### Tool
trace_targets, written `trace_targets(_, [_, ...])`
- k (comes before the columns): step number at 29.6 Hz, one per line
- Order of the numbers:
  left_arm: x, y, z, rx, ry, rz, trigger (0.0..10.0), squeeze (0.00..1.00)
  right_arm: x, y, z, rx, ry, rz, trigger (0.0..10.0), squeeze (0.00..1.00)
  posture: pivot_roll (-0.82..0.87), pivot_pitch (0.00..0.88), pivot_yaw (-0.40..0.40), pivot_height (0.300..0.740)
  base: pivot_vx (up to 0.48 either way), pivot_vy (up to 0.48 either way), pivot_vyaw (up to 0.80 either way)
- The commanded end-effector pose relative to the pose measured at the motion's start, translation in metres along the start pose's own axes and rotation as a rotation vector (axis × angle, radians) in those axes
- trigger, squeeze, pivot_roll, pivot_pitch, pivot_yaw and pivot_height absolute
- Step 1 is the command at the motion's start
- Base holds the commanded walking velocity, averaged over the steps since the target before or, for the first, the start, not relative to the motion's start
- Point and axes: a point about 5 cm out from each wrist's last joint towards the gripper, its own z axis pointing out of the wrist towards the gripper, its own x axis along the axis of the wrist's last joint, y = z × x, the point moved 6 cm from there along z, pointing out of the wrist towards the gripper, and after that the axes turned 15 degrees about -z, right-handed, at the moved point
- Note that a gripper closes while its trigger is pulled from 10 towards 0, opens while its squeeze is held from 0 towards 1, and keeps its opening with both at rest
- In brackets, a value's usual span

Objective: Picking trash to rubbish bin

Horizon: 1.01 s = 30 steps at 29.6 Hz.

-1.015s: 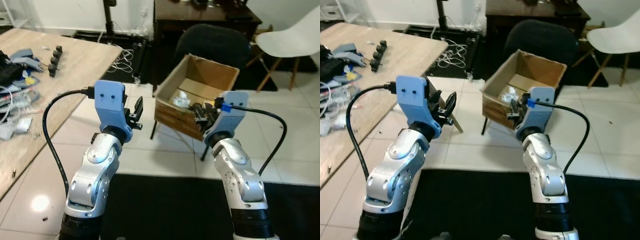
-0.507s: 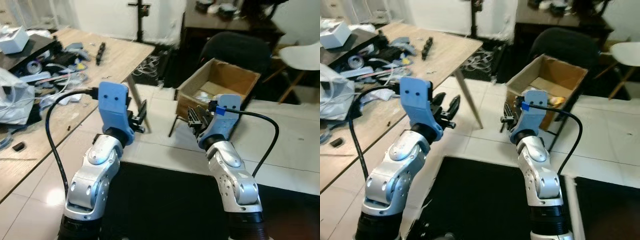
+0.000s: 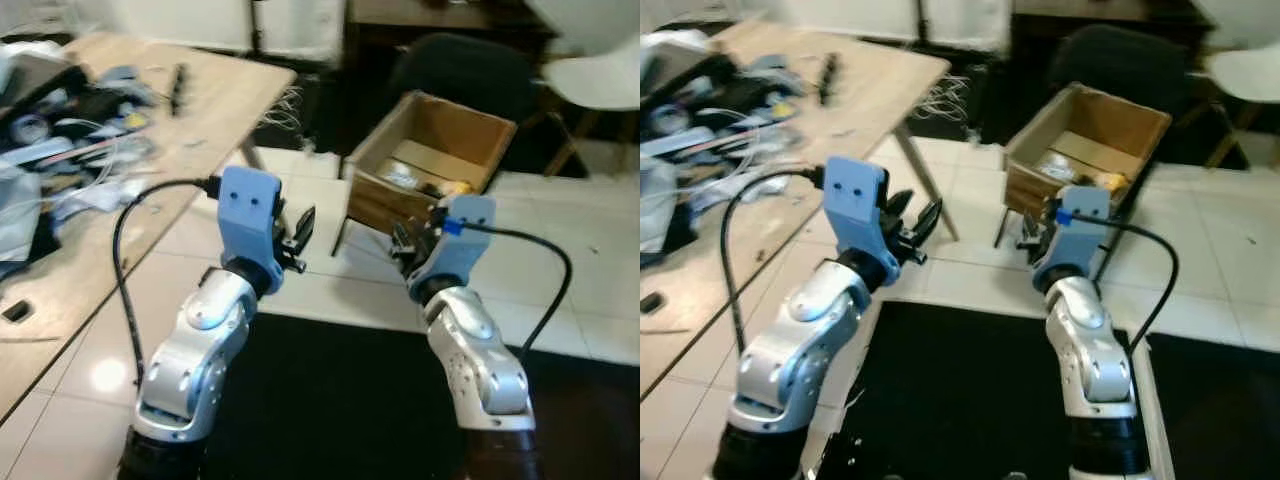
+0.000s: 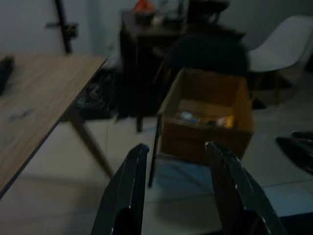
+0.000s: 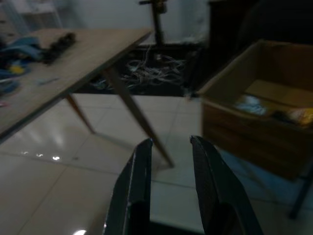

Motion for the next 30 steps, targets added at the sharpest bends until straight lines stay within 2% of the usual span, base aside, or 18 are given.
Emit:
trace_targets(1, [-0.005,-0.002,-0.001,0.009,-0.015,0.004,10.0,0.00,-0.007,0.000,-0.004,0.001,-0.023,0.003,10.0,0.00,0.10,0.148,0.006,0.740,0.000,0.000,0.00])
trace_targets(12, [-0.005,-0.008,-0.001,0.043,-0.009,0.001,10.0,0.00,-0.009,-0.001,-0.003,0.010,-0.033,0.001,10.0,0.00,0.10,0.147,0.001,0.740,0.000,0.000,0.00])
trace_targets(18, [-0.011,-0.009,0.000,0.052,-0.031,-0.002,10.0,0.00,-0.018,-0.001,-0.004,0.010,-0.076,-0.008,10.0,0.00,0.10,0.147,0.001,0.740,0.000,0.000,0.00])
trace_targets(21, [-0.031,-0.020,-0.001,0.105,-0.110,0.019,10.0,0.00,-0.036,0.005,-0.006,-0.019,-0.151,-0.018,10.0,0.00,0.09,0.151,0.004,0.740,0.000,0.000,0.00])
trace_targets(22, [-0.031,-0.020,-0.001,0.105,-0.110,0.019,10.0,0.00,-0.036,0.005,-0.006,-0.019,-0.151,-0.018,10.0,0.00,0.09,0.151,0.004,0.740,0.000,0.000,0.00])
trace_targets(24, [-0.052,-0.031,-0.005,0.157,-0.205,0.057,10.0,0.00,-0.051,0.013,-0.009,-0.056,-0.209,-0.041,10.0,0.00,0.07,0.152,0.005,0.740,0.000,0.000,0.00])
trace_targets(27, [-0.059,-0.033,-0.008,0.155,-0.226,0.078,10.0,0.00,-0.061,0.013,-0.011,-0.047,-0.243,-0.046,10.0,0.00,0.07,0.152,0.005,0.740,0.000,0.000,0.00])
trace_targets(29, [-0.077,-0.036,-0.015,0.132,-0.286,0.128,10.0,0.00,-0.078,0.009,-0.018,-0.015,-0.291,-0.060,10.0,0.00,0.07,0.152,0.003,0.740,0.000,0.000,0.00])
trace_targets(30, [-0.077,-0.036,-0.015,0.132,-0.286,0.128,10.0,0.00,-0.078,0.009,-0.018,-0.015,-0.291,-0.060,10.0,0.00,0.07,0.152,0.003,0.740,0.000,0.000,0.00])
